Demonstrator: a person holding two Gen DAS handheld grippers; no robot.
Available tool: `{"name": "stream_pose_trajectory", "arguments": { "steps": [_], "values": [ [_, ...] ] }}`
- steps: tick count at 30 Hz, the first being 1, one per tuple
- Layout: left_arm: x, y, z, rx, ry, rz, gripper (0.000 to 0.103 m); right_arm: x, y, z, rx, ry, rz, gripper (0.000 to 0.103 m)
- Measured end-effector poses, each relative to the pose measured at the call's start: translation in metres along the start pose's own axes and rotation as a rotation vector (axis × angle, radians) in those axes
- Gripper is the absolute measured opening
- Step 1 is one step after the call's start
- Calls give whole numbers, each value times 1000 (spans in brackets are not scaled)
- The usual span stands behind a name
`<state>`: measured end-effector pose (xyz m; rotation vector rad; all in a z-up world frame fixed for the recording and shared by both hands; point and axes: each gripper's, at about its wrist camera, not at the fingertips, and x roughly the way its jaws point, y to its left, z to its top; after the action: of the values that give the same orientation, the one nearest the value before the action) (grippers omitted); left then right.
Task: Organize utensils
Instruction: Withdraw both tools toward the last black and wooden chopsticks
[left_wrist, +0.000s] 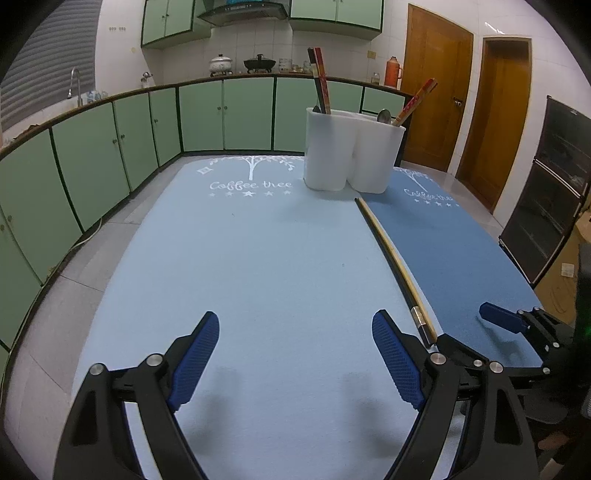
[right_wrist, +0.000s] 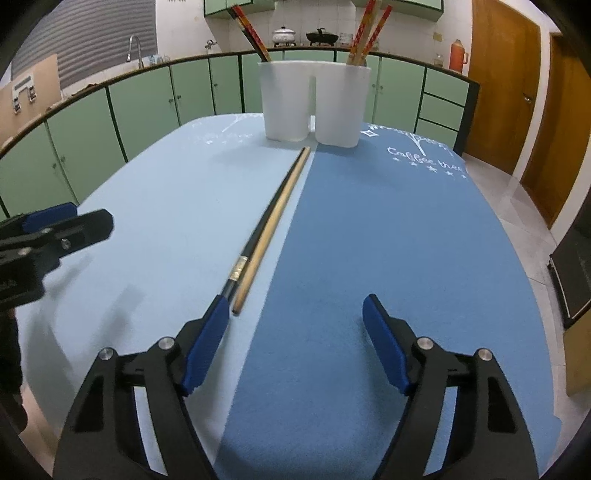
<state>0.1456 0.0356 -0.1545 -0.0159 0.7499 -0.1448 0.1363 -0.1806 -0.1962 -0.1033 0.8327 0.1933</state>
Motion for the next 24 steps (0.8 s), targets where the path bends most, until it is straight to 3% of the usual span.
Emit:
{"name": "stream_pose_trajectory", "arguments": {
  "steps": [10,16,20,24],
  "values": [
    [4,-4,-1,2,9,-4,83,5,4,1,-17,12,-17,71],
    [4,-2,-3,-1,12,-2,83,-1,-9,1,22,4,-89,69],
    [4,-1,-3,-11,14,-2,83,-9,-27,-6,128,4,-7,65],
    [5,-2,-4,-13,17,-6,83,-7,-24,-8,135,-3,26,52]
  ]
}}
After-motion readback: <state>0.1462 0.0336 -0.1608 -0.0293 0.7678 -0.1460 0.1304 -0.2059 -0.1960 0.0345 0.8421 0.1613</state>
